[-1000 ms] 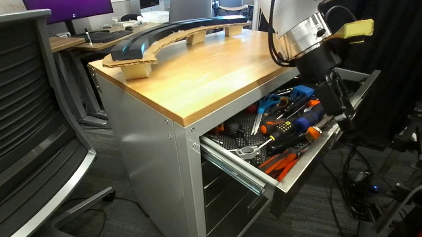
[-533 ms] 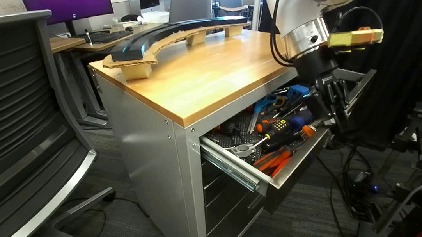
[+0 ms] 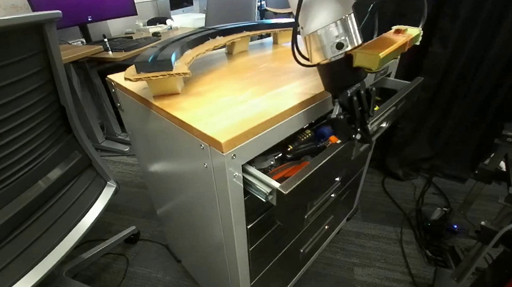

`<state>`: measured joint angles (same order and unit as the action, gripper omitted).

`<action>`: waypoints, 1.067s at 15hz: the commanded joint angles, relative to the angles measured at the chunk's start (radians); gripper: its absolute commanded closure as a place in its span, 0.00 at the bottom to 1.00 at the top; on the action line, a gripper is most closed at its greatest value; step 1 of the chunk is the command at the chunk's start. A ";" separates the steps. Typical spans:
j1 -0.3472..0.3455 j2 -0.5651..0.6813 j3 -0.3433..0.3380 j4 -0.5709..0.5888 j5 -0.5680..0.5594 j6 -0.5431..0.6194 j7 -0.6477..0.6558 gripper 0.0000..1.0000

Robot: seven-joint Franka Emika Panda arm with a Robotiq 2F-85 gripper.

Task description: Put the screwdriver in the open drawer then close the drawer

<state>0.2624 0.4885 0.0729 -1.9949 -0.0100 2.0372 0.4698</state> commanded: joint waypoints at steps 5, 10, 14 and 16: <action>0.123 0.139 -0.097 0.161 -0.349 0.118 0.153 0.97; 0.190 0.114 -0.134 0.089 -0.563 0.190 0.355 0.96; 0.225 0.068 -0.143 0.032 -0.705 0.215 0.573 0.96; 0.216 0.021 -0.114 -0.008 -0.746 0.216 0.640 0.68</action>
<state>0.4686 0.5694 -0.0346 -1.9652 -0.6654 2.2056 1.0118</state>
